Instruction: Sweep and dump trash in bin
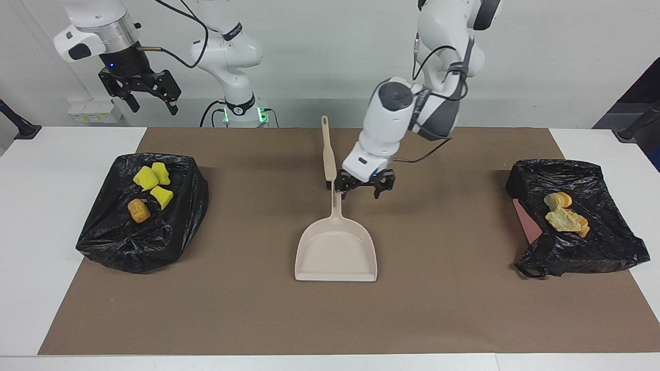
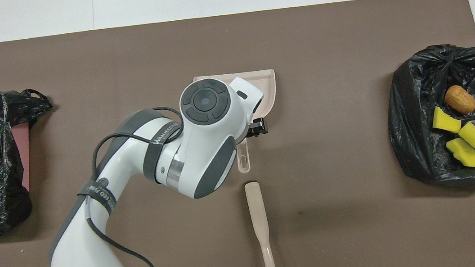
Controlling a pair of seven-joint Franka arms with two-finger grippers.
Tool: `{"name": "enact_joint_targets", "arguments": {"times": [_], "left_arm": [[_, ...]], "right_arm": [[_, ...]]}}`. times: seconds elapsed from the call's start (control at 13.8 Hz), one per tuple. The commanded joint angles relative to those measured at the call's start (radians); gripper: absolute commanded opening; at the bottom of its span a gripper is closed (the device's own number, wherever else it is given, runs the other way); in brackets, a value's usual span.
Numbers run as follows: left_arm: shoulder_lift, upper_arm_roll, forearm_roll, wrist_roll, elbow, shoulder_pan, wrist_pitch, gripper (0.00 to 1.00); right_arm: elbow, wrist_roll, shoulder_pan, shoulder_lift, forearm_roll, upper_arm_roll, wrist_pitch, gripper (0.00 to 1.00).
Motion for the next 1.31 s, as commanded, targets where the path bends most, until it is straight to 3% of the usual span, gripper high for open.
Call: {"name": "enact_joint_targets", "arguments": {"times": [0.0,0.8,1.23], "left_arm": [[-0.051,-0.011,-0.019,0.125,-0.014,0.112,-0.062,1.00],[-0.143,-0.004,-0.047,0.648,-0.005,0.491,-0.257,1.00],[-0.243,0.016,-0.031,0.662,-0.027,0.536,-0.329,1.00]], "right_arm": [[0.001,-0.024,-0.010,-0.011,0.017,0.006,-0.014,1.00],[0.001,-0.024,-0.010,-0.011,0.017,0.006,-0.014,1.00],[0.001,-0.024,-0.010,-0.011,0.017,0.006,-0.014,1.00]]}}
